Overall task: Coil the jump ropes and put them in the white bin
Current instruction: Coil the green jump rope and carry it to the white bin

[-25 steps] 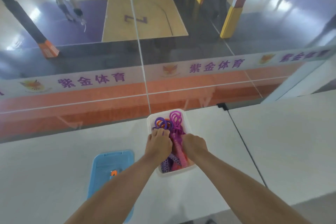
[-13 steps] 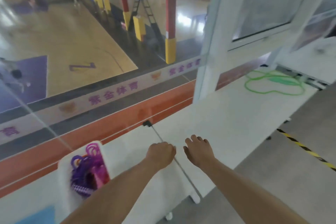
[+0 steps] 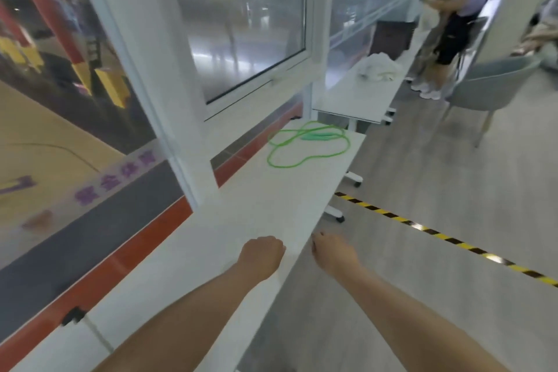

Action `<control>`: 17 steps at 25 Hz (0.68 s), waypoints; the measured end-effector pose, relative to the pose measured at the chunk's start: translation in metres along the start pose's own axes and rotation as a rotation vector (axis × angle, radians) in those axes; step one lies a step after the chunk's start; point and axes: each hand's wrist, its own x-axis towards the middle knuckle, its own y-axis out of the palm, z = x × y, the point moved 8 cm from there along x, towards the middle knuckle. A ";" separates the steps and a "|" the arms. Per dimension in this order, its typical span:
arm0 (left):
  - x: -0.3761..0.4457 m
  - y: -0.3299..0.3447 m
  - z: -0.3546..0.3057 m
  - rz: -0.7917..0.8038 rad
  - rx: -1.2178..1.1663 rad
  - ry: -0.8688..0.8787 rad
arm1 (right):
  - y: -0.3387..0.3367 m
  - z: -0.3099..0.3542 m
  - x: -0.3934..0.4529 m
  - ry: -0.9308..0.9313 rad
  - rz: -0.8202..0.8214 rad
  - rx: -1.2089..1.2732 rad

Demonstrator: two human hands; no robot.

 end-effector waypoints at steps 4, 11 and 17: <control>0.121 -0.005 -0.028 -0.005 -0.070 0.107 | -0.017 -0.082 0.079 0.094 0.070 -0.025; 0.312 -0.035 -0.049 0.081 -0.083 0.146 | -0.057 -0.208 0.212 0.198 0.300 -0.090; 0.462 -0.058 -0.076 0.122 -0.036 0.067 | -0.103 -0.309 0.338 0.092 0.326 -0.145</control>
